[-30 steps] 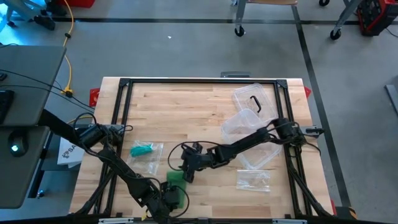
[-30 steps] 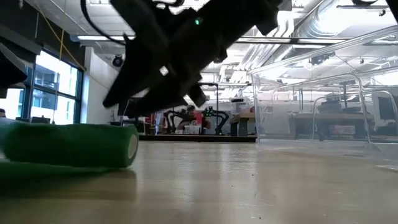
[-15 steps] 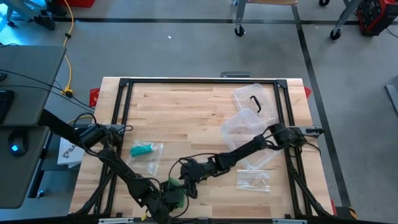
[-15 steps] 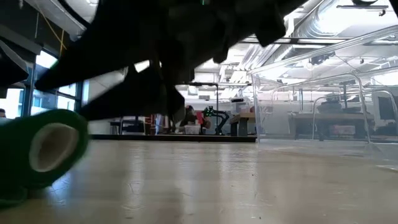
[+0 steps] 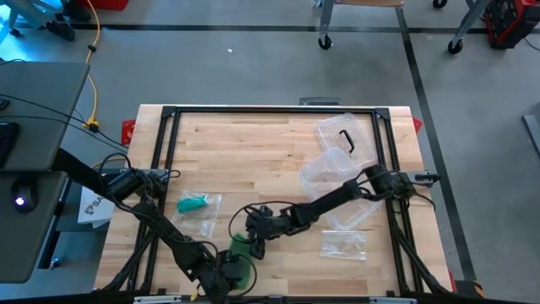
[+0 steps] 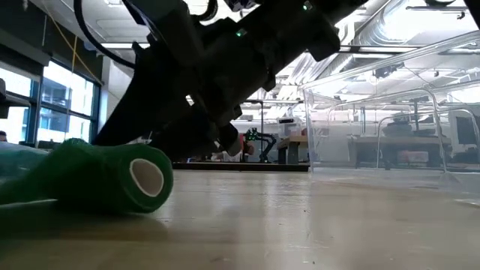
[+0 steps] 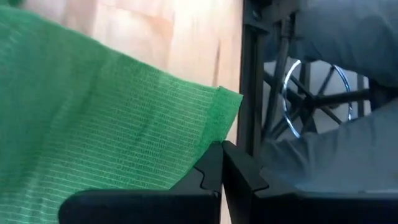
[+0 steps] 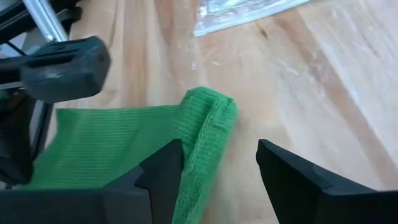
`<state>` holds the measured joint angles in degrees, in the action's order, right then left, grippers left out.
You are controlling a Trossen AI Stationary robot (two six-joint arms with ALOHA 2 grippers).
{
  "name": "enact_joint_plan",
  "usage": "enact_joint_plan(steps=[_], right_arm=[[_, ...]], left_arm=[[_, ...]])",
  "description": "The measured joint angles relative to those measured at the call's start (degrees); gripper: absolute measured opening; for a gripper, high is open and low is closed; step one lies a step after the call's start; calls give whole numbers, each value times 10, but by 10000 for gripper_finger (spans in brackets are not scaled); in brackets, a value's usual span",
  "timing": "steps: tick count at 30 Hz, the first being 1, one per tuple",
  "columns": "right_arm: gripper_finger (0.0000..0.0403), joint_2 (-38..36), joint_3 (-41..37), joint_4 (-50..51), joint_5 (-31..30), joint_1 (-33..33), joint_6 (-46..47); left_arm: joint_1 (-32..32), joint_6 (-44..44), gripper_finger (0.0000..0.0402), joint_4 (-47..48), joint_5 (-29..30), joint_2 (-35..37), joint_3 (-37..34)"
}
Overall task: Roll bandage
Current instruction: Roll the green bandage
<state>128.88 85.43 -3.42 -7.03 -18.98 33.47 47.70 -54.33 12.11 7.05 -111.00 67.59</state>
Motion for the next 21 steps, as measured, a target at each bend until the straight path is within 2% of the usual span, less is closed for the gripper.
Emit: enact_joint_plan(steps=[7, 17, 21], right_arm=[[199, -1, 0, 9, 0, 8, -21], [199, -36, 0, -2, -4, -2, -64], [199, -18, 1, -5, 0, -24, -53]], left_arm=[[0, -1, 0, 0, -41, 0, 0], [0, 0, 0, 0, -37, 0, 0], [-1, -1, 0, 0, -36, 0, 0]])
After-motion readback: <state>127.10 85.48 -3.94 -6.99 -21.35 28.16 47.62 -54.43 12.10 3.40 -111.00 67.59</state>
